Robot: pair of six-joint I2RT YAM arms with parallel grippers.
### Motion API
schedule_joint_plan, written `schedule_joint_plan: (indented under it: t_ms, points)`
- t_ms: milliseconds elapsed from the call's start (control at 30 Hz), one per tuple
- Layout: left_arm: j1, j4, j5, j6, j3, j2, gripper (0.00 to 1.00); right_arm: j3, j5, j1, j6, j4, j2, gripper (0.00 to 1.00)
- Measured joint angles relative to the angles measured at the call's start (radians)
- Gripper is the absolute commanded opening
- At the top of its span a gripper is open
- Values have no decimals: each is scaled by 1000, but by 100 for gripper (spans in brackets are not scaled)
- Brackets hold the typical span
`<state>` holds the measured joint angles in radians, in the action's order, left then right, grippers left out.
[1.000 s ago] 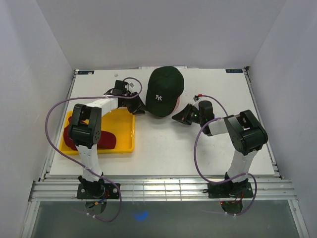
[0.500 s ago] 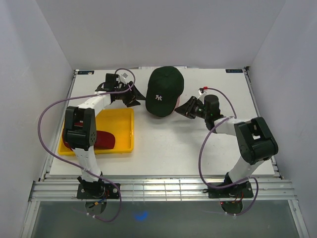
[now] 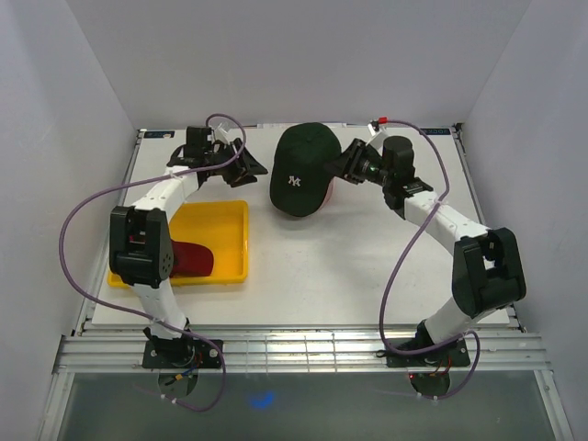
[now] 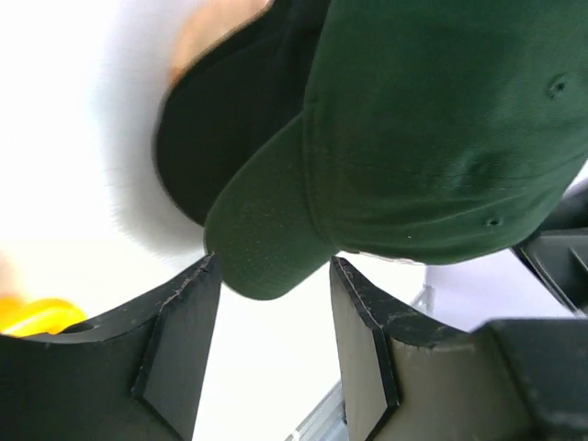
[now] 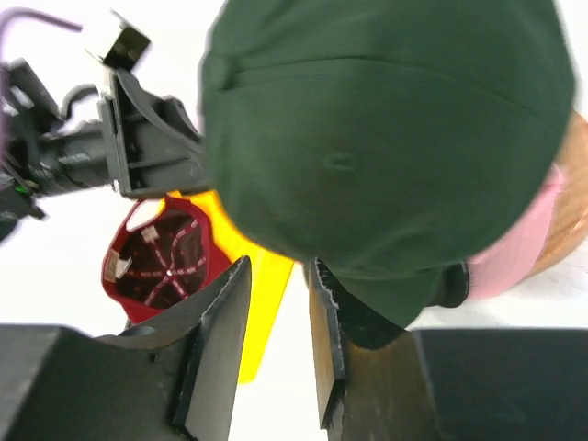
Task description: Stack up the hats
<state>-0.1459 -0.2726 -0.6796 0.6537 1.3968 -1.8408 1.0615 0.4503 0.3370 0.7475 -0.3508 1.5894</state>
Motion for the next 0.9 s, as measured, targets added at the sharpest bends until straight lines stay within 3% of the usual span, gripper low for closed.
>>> schedule_joint_plan:
  t_ms: [133, 400, 533, 700, 900]
  points:
    - [2, -148, 203, -54, 44, 95, 61, 84, -46, 85, -83, 142, -19, 42]
    - [89, -390, 617, -74, 54, 538, 62, 163, -138, 456, -286, 285, -13, 52]
    - [89, -490, 769, -73, 56, 712, 62, 254, -161, 588, -397, 317, 87, 58]
    - [85, -589, 861, -58, 56, 846, 63, 411, -192, 710, -542, 396, 252, 63]
    - [85, -648, 889, -32, 56, 889, 63, 640, -239, 829, -705, 518, 437, 70]
